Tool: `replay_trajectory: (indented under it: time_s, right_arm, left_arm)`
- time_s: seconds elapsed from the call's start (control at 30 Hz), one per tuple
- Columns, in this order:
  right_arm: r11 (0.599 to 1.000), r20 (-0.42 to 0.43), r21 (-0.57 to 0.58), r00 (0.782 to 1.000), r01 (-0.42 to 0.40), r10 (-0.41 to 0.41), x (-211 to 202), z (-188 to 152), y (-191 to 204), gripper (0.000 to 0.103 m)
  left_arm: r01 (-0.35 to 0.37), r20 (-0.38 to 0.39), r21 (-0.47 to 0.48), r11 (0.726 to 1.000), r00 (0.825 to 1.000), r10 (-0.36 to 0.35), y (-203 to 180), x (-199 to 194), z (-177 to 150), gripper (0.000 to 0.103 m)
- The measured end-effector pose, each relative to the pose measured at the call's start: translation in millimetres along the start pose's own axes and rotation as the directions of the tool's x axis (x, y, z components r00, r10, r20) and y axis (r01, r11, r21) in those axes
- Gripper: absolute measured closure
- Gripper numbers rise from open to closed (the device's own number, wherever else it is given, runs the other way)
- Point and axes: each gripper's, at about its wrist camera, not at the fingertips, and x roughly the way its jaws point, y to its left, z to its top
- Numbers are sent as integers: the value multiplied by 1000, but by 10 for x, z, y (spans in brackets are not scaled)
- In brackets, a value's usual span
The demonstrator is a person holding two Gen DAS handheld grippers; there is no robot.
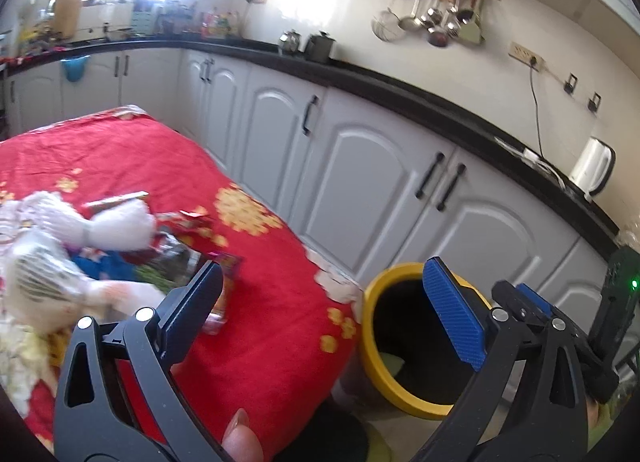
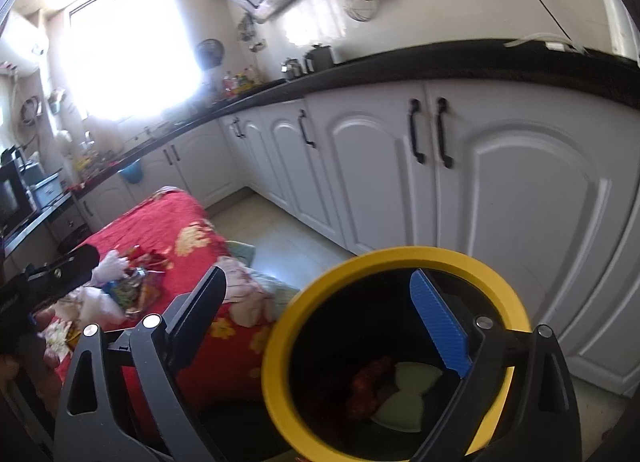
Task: Collect trash
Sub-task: 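Move both tools back over the white plastic bags on the table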
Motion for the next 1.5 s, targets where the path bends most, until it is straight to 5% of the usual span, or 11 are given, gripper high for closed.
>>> replay_trajectory:
  time_s: [0.8, 1.5]
  right_arm:
    - [952, -67, -233, 980, -197, 186, 35, -118, 1358, 11]
    - [845, -222, -413, 938, -339, 268, 492, -410, 2386, 9]
  left_arm:
    - [-141, 119, -142, 980, 980, 159, 974, -661, 250, 11]
    - [-234, 72, -282, 930, 962, 264, 1892, -752, 299, 11]
